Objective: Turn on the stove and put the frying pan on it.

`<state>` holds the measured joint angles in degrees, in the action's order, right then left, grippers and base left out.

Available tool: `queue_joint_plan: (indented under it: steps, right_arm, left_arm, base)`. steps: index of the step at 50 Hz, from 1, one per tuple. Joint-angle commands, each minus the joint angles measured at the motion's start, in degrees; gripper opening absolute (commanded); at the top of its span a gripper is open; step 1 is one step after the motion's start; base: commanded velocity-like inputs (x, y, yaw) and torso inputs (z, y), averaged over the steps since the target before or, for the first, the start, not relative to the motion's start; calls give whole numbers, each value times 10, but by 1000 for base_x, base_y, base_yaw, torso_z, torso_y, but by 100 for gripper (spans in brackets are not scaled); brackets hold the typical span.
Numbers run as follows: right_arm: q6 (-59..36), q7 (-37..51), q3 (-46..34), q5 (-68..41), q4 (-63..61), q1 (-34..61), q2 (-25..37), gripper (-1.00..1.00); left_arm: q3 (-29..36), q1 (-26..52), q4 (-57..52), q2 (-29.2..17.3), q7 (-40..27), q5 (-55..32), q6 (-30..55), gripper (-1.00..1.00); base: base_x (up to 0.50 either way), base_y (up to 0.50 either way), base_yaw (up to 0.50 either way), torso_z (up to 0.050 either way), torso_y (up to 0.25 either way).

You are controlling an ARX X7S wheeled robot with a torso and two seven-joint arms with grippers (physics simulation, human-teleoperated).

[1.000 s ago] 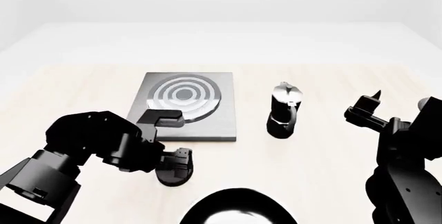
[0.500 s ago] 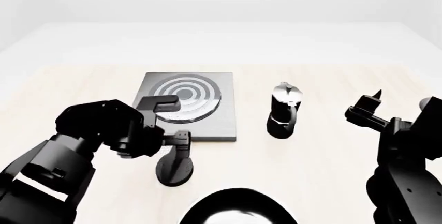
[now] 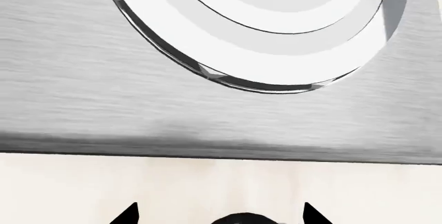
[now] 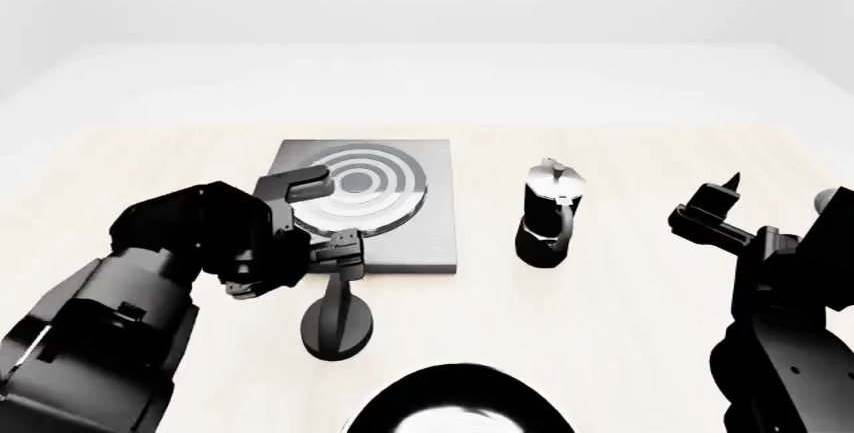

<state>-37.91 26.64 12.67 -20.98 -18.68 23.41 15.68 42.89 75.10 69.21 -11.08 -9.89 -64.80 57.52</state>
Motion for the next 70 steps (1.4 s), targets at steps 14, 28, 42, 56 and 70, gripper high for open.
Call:
queue_joint_plan:
  steps: [14, 28, 42, 56, 70]
  right_arm:
    - [-1, 2, 1, -8, 9, 2, 2, 100]
    - [-7, -1, -1, -18, 14, 6, 4, 100]
    - [-2, -6, -2, -23, 22, 4, 5, 100]
    - [-4, -7, -5, -28, 23, 3, 7, 100]
    - [-1, -7, -6, -30, 27, 3, 8, 100]
  left_arm:
    - [-200, 107, -499, -217, -682, -587, 244, 100]
    - [-106, 144, -685, -349, -762, -795, 243, 100]
    - [129, 412, -933, -504, -170, -563, 322, 100]
    - [174, 391, -1054, -533, -134, -586, 278, 100]
    - [226, 434, -1106, -523, -178, -724, 226, 100]
  base:
    - [0, 0, 0, 0, 0]
    - [0, 0, 0, 0, 0]
    - [0, 0, 0, 0, 0]
    - [0, 0, 0, 0, 0]
    - [0, 0, 0, 0, 0]
